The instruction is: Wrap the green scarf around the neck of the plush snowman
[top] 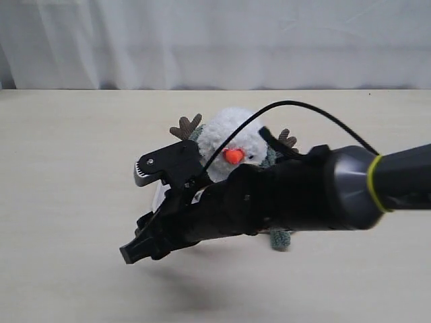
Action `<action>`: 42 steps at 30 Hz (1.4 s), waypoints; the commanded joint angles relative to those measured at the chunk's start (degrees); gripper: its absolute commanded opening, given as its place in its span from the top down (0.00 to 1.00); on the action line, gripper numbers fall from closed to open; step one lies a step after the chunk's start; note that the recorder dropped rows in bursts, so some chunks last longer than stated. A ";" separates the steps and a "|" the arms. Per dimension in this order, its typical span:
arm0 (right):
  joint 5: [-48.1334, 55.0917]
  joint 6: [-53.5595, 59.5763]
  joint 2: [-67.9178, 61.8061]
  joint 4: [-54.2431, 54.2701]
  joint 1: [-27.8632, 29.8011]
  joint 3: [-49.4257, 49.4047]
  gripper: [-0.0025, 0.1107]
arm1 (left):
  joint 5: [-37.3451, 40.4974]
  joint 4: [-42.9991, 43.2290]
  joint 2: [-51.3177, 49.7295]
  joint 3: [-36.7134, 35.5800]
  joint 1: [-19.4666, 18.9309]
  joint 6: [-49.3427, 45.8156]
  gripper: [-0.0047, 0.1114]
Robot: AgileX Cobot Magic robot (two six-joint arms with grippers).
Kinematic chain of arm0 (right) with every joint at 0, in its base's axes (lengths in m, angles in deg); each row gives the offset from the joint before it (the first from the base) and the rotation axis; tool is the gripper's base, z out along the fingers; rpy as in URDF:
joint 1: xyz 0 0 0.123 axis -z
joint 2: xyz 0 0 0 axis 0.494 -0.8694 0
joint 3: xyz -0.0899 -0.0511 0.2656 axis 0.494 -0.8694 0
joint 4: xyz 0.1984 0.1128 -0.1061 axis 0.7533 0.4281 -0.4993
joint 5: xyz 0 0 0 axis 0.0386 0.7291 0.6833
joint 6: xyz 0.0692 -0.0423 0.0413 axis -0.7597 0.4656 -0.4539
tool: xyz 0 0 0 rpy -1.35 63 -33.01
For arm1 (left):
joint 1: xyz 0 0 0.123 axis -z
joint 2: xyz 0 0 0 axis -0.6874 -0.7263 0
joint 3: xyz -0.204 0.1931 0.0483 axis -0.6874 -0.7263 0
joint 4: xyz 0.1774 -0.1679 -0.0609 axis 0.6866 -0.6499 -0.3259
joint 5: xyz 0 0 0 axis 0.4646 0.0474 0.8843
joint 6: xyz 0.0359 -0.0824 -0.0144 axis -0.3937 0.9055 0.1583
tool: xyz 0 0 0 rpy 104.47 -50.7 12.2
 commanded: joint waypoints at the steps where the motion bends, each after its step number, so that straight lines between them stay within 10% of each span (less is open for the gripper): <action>1: -1.36 -0.23 -3.46 -5.23 -0.11 4.77 0.50 | -0.56 -0.05 0.16 -0.19 -0.06 0.22 0.96; 17: -10.13 1.41 -3.62 -34.96 -1.09 9.89 0.64 | -0.67 -0.05 0.16 -0.19 -0.06 0.22 0.96; 21: -12.31 18.24 -3.62 -34.35 -1.25 9.89 0.67 | -0.67 -0.05 0.16 -0.19 -0.06 0.22 0.96; 25: -19.49 43.96 -3.51 -8.62 -1.38 9.52 0.67 | -0.67 -0.05 0.16 -0.19 -0.06 0.22 0.96; 28: -43.18 69.96 -3.51 33.97 -3.34 10.50 0.67 | -0.67 -0.05 0.16 -0.19 -0.06 0.22 0.96; 33: -51.90 90.74 -3.36 60.55 -3.11 10.51 0.67 | -0.67 -0.05 0.16 -0.19 -0.06 0.22 0.96; 42: -44.05 87.82 2.29 62.68 -4.13 12.46 0.67 | -0.67 -0.05 0.16 -0.19 -0.06 0.22 0.96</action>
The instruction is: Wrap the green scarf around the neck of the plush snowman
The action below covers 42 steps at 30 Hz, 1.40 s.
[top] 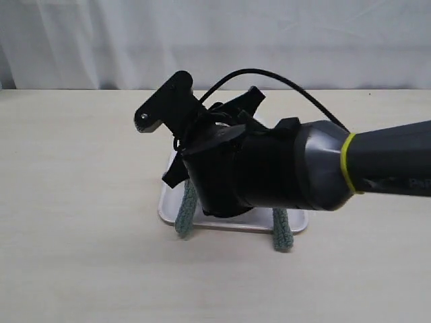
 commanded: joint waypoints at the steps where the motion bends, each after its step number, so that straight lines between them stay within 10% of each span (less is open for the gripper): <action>1: 5.58 -1.52 3.84 0.61 -0.16 1.66 0.67 | -0.67 -0.05 0.16 -0.19 -0.06 0.22 0.96; 14: 59.37 -19.48 5.01 -5.27 0.05 2.00 0.67 | -0.67 -0.05 0.16 -0.19 -0.06 0.22 0.96; 25: 84.47 -122.38 4.93 -109.68 1.23 6.96 0.67 | -0.67 -0.05 0.16 -0.19 -0.06 0.22 0.96; 42: 78.28 -157.57 0.86 -127.34 1.50 0.87 0.52 | -0.67 -0.05 0.16 -0.19 -0.06 0.22 0.96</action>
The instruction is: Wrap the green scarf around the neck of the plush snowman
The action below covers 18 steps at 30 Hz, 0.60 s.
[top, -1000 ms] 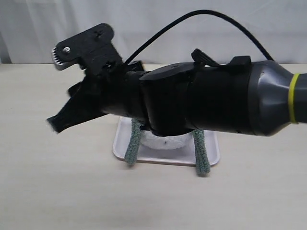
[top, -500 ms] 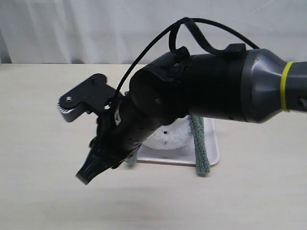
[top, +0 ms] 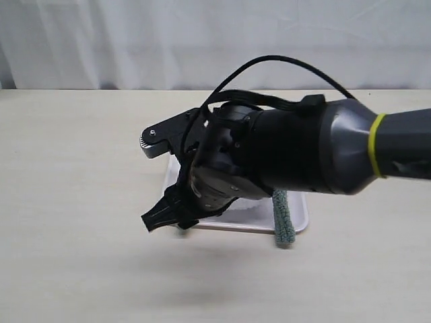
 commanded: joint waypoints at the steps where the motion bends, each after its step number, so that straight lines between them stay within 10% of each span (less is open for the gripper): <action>1: -5.22 -3.83 -2.47 0.64 0.29 -0.28 0.52 | -0.67 -0.05 0.16 -0.19 -0.06 0.22 0.96; 18: -17.26 -10.65 -9.62 -0.99 2.94 -0.40 0.52 | -0.67 -0.05 0.16 -0.19 -0.06 0.22 0.96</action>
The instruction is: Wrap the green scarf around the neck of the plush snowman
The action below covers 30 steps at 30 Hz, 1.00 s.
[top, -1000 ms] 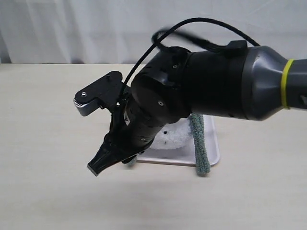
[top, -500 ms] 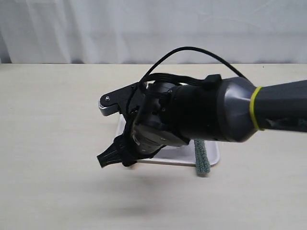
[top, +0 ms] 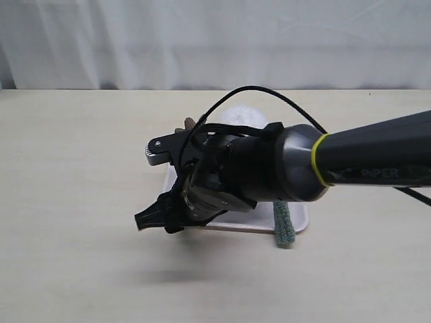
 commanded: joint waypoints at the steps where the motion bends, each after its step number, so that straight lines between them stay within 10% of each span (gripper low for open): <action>1: -6.75 -1.23 -2.15 -0.47 0.23 -0.07 0.52 | -0.67 -0.16 0.16 -0.19 -0.06 0.22 0.96; 12: -7.21 -1.99 -4.97 -1.12 2.35 -0.07 0.53 | -0.67 -0.16 0.16 -0.19 -0.06 0.22 0.96; 20: -7.19 3.78 -4.97 -0.88 1.50 -0.07 0.93 | -0.67 -0.16 0.16 -0.19 -0.06 0.22 0.96; 30: 6.45 12.94 0.11 -0.92 0.59 -0.07 0.94 | -0.67 -0.16 0.16 -0.19 -0.06 0.22 0.96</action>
